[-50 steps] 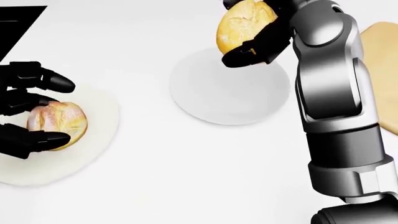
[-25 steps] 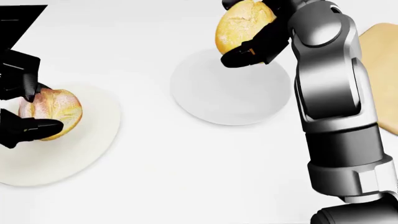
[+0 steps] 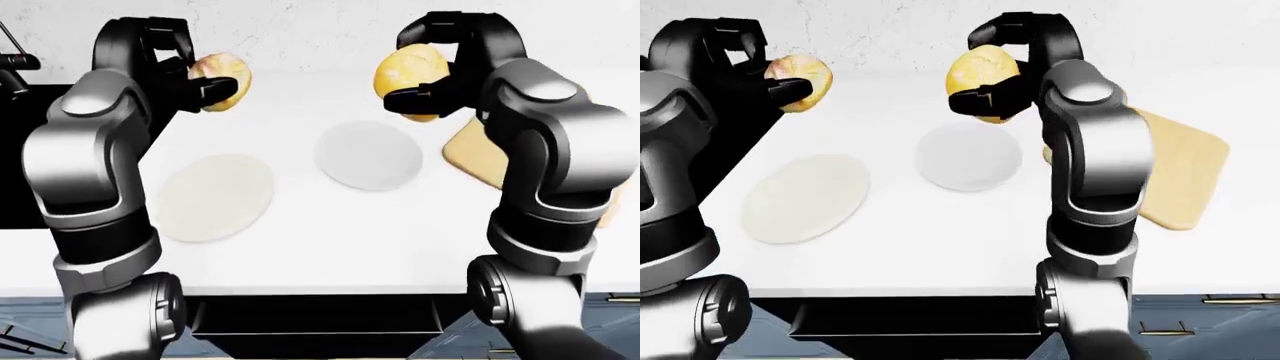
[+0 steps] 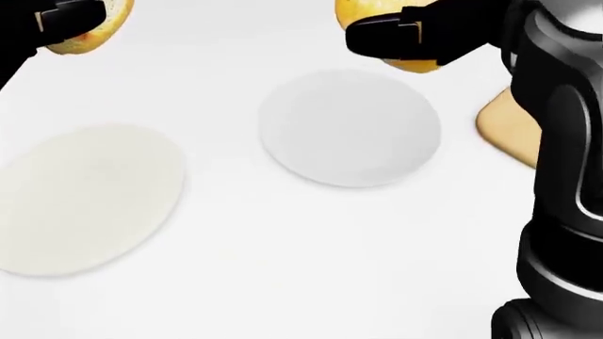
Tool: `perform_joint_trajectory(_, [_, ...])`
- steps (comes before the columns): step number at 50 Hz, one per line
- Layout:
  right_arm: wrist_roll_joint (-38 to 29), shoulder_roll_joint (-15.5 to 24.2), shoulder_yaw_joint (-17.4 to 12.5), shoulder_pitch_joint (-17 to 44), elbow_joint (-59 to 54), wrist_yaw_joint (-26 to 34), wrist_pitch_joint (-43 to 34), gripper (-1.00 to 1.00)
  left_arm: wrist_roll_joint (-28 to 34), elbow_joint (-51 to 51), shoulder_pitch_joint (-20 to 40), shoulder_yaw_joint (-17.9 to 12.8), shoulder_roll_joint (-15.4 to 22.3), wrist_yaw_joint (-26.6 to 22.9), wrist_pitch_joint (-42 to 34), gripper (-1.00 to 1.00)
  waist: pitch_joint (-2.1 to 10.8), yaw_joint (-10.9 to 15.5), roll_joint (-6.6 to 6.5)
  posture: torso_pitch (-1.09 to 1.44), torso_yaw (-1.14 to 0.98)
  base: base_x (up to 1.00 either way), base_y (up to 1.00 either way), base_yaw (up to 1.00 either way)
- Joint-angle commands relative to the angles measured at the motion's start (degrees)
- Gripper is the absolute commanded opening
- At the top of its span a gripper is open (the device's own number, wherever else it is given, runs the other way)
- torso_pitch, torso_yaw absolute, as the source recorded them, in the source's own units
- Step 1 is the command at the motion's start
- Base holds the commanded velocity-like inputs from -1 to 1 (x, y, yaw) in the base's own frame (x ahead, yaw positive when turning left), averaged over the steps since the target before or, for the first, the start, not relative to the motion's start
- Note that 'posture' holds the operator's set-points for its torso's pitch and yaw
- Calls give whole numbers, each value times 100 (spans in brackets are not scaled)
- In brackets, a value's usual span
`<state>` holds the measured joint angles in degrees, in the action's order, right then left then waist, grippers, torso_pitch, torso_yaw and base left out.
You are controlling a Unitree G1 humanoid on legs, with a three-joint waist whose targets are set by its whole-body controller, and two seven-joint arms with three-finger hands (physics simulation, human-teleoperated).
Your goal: Place all breads on the cutting board.
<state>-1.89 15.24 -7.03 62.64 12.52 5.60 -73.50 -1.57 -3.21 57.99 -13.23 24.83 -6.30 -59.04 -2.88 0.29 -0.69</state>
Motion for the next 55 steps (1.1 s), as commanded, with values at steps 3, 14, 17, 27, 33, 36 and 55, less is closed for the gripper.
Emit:
perform_joint_trajectory(3, [50, 264, 18, 368, 352, 24, -617, -100, -210, -122, 264, -25, 108, 318, 162, -100, 161, 5, 0, 0, 0, 0, 0, 0])
perform_joint_trajectory(14, [52, 522, 12, 682, 756, 149, -1337, -100, -516, -93, 393, -15, 223, 613, 97, -100, 266, -51, -217, 0, 0, -1, -8, 0])
perform_joint_trajectory(17, [32, 593, 15, 724, 796, 187, -1432, -100, -570, -111, 455, -5, 249, 681, 36, -100, 196, -63, -86, 0, 0, -1, -3, 0])
perform_joint_trajectory(27, [-29, 741, 18, 754, 884, 320, -1678, -100, -645, 26, 488, 28, 260, 813, 145, -100, 108, -54, -19, 0, 0, 0, -14, 0])
perform_joint_trajectory(33, [-68, 737, -7, 683, 1009, 358, -1767, -100, -684, -3, 506, 34, 267, 862, 108, -100, 192, -44, -85, 0, 0, -1, -10, 0])
perform_joint_trajectory(36, [-80, 750, -7, 692, 1017, 379, -1795, -100, -696, -12, 507, 39, 272, 881, 94, -100, 208, -25, -26, 0, 0, -2, -22, 0])
perform_joint_trajectory(55, [-111, 695, -56, 703, 1051, 374, -1824, -100, -762, -33, 458, 42, 248, 977, 117, -100, 160, 83, 15, 0, 0, -4, -37, 0])
